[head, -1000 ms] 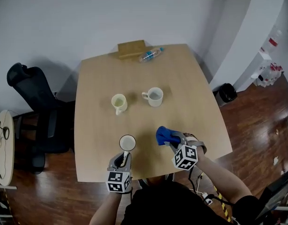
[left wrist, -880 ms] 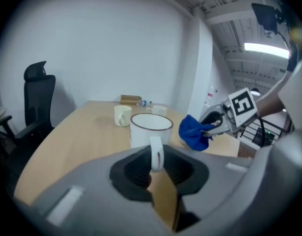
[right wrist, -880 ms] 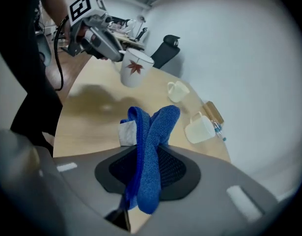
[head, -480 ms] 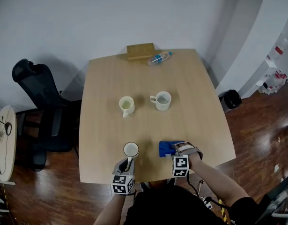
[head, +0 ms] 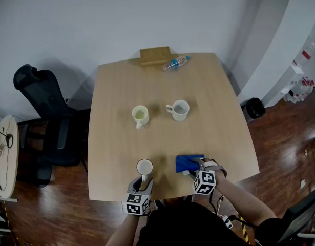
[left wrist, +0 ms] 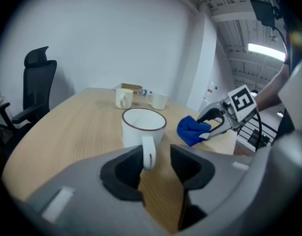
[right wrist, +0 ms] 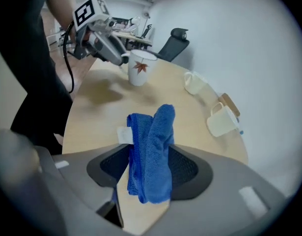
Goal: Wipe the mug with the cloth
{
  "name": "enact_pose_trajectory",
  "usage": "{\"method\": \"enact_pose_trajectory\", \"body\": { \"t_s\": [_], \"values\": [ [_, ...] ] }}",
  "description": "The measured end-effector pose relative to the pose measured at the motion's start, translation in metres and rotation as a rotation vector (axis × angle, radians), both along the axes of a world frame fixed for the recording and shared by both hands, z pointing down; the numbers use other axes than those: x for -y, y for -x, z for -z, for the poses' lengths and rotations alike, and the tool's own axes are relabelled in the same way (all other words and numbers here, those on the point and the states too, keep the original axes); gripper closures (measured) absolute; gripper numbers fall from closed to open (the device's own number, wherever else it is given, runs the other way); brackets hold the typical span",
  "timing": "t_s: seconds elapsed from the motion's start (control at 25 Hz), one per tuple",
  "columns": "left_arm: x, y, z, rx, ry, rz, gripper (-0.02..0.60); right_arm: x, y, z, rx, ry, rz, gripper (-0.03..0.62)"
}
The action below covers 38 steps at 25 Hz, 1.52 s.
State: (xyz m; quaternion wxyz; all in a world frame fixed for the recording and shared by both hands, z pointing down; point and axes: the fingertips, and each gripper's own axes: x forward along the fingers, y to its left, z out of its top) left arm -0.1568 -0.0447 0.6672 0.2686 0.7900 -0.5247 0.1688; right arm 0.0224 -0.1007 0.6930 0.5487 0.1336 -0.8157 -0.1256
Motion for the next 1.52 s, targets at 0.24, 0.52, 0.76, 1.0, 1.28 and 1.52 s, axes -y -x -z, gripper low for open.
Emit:
{"method": "enact_pose_trajectory", "body": {
  "t_s": [0.24,0.52,0.76,1.0,1.28,1.52],
  "values": [
    [-0.026,0.008,0.003,-0.031,0.04,-0.01,0.334,0.017,-0.032,0.081,0.279,-0.049,-0.341,0.371],
    [-0.028,0.023,0.001,0.006,-0.011,-0.039,0.336,0.015,-0.083,0.139,0.665,0.014,-0.784,0.442],
    [-0.016,0.041,-0.012,0.127,-0.036,-0.032,0.285,-0.018,-0.085,0.154,0.729,0.023,-0.846,0.442],
    [-0.039,0.063,0.044,0.099,-0.118,0.114,0.287,-0.045,-0.074,0.206,1.002,0.094,-0.858,0.52],
    [-0.089,0.001,0.165,-0.019,-0.3,0.094,0.402,-0.095,-0.079,0.226,1.11,0.131,-0.704,0.537],
    [-0.134,-0.072,0.24,0.01,-0.426,0.107,0.443,-0.144,-0.116,0.23,1.148,0.11,-0.645,0.569]
  ]
}}
